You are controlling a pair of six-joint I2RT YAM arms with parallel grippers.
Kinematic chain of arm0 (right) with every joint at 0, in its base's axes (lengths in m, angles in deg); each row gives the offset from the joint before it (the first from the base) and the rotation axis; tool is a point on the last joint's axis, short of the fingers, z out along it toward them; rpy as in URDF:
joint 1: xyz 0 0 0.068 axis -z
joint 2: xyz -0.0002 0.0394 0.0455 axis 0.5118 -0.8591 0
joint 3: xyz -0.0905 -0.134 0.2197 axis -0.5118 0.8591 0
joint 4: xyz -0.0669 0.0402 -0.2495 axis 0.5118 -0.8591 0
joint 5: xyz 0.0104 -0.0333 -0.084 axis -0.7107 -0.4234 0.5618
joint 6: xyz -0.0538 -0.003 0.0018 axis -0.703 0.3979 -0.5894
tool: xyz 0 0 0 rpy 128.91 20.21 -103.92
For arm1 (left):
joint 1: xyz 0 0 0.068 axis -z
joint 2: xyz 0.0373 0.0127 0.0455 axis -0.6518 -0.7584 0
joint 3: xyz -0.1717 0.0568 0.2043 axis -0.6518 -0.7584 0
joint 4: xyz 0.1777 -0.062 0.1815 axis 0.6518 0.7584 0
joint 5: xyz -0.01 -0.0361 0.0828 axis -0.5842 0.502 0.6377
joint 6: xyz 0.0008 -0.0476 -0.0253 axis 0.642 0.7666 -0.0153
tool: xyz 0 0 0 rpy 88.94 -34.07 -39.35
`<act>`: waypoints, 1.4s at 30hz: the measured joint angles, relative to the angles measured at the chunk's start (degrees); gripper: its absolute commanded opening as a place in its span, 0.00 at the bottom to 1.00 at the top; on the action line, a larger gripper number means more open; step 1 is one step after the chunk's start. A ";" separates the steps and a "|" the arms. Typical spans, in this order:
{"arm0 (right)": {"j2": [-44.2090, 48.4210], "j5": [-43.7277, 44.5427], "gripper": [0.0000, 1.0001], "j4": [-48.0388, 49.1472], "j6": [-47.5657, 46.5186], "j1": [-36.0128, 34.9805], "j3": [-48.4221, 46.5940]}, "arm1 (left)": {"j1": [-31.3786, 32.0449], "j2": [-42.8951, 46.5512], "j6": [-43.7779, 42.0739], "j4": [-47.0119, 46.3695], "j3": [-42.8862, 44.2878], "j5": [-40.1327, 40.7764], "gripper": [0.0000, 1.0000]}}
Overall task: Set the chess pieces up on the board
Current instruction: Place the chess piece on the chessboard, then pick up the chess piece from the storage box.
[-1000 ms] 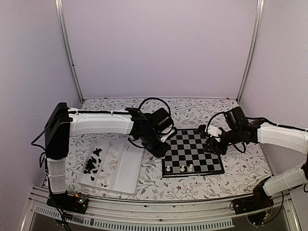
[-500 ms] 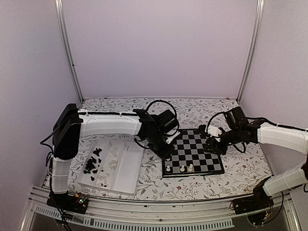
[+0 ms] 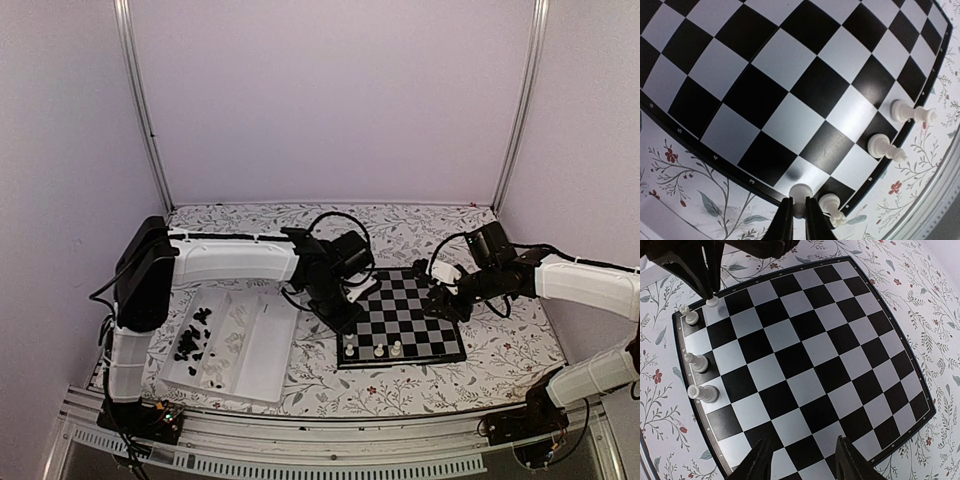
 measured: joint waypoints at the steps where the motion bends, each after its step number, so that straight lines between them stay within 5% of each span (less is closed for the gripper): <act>1: 0.00 0.00 0.45 0.00 0.00 0.00 0.00 | 0.00 -0.15 -0.02 0.00 0.33 -0.13 0.11; 14: 0.00 0.00 0.45 -0.02 -0.02 0.00 0.00 | 0.26 -2.71 -0.66 1.46 2.21 -1.05 0.13; 31: 0.00 0.00 0.46 0.00 -0.02 0.00 0.00 | 0.26 -2.01 -1.09 1.57 2.58 -1.09 0.34; 36: 0.00 0.00 0.46 -0.02 -0.02 0.00 0.00 | 0.09 5.46 -1.11 1.07 0.68 3.89 0.33; 42: -0.42 0.02 0.46 -0.02 -0.04 0.00 0.00 | -4.37 20.76 0.87 0.07 -11.54 13.64 0.32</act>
